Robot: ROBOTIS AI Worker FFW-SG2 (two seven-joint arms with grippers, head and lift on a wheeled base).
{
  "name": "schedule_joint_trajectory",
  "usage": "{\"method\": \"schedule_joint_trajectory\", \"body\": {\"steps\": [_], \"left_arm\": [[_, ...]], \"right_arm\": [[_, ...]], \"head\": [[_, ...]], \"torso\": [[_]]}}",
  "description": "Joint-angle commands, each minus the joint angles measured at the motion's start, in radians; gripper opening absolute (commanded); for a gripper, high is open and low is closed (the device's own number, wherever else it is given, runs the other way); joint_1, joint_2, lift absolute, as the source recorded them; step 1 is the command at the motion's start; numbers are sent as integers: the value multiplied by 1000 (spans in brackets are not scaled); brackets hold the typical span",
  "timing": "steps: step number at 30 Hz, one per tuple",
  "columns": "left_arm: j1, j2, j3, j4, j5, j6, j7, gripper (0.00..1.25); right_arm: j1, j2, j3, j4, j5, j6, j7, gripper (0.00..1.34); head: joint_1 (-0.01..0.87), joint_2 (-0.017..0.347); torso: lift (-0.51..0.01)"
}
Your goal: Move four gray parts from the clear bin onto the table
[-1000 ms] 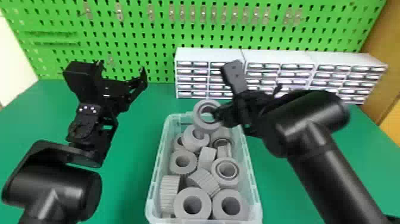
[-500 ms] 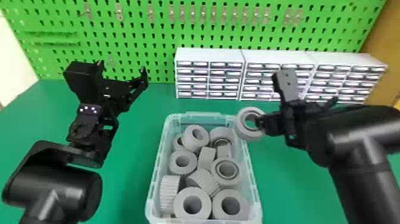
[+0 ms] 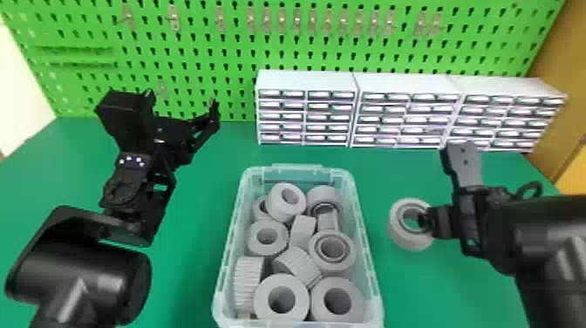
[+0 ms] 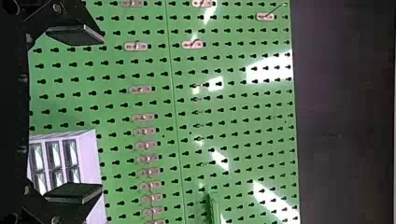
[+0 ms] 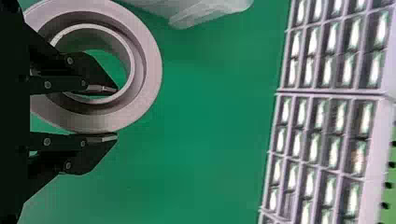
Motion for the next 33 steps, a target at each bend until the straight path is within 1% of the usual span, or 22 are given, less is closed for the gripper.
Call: {"method": "schedule_joint_trajectory", "body": {"steps": [1,4,7,10,15,22,33], "left_arm": [[-1,0,-4,0,0,4,-2,1083],[-4,0,-11,0,-2,7,-4,1083],[-4,0,-14,0,-3,10,-5,1083],[-6,0,-14,0,-3,10,-5,1083],[-6,0,-14,0,-2,10,-5,1083],[-7,0,-14,2,-2,13,-5,1083],[-10,0,-17,2,-3,14,-5,1085]], "right_arm": [[32,0,-18,-1,13,31,0,318],[55,5,-31,4,18,31,0,318],[81,18,-47,13,24,21,0,318],[95,25,-42,29,30,18,0,318],[112,34,-53,70,6,-23,0,318],[116,35,-56,110,12,-63,0,318],[115,35,-53,121,21,-68,0,318]], "head": [[678,34],[678,34],[678,34],[678,34],[678,34],[678,34],[678,34]], "torso": [[-50],[-50],[-50],[-50],[-50],[-50],[-50]]}}
